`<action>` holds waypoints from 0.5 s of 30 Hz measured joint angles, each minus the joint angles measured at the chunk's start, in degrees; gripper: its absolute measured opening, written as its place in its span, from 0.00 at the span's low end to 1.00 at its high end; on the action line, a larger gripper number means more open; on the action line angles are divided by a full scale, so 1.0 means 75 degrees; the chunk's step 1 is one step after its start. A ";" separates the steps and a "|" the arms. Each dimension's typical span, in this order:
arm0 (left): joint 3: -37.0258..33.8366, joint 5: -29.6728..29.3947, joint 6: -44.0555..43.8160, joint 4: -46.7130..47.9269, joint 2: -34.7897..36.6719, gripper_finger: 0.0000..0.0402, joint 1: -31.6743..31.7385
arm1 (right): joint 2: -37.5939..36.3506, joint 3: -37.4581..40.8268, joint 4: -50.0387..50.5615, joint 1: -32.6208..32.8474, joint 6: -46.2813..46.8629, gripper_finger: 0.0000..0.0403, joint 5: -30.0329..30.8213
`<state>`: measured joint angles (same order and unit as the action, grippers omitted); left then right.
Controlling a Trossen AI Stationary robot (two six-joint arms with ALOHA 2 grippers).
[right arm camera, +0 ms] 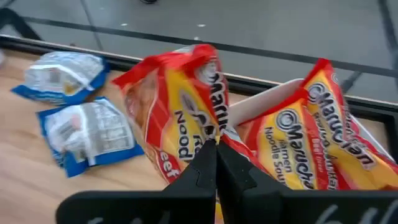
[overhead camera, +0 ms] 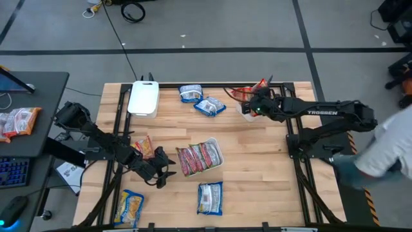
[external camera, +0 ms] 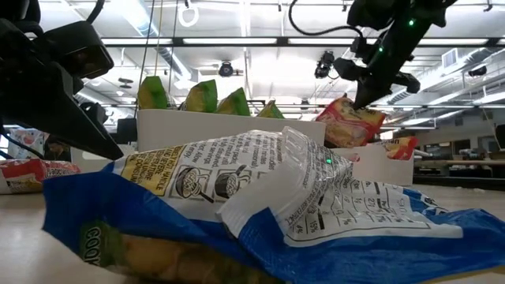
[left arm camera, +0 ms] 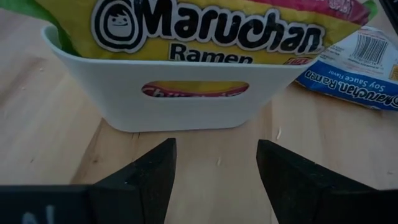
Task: Sort Maruchan noodles
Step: Put the orange noodle pack into the top right white bin
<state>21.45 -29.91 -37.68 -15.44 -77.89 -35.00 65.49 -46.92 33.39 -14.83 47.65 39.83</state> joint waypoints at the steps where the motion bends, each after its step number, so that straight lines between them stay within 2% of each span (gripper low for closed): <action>1: 0.0000 -0.0001 -0.0002 0.0030 0.0000 0.56 0.0000 | 0.0012 0.0007 0.0017 0.0038 0.0072 0.01 0.0049; 6: 0.0000 0.0019 -0.0030 0.0301 0.0000 0.56 0.0000 | -0.0116 0.0006 0.0084 0.0251 0.0112 0.01 0.0044; 15: 0.0000 0.0021 -0.0043 0.0359 0.0000 0.56 0.0000 | -0.0125 0.0012 0.1320 0.0222 0.0514 0.01 0.0262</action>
<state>21.45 -29.75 -38.00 -12.75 -77.89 -35.00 64.55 -46.83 43.29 -13.17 51.51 41.80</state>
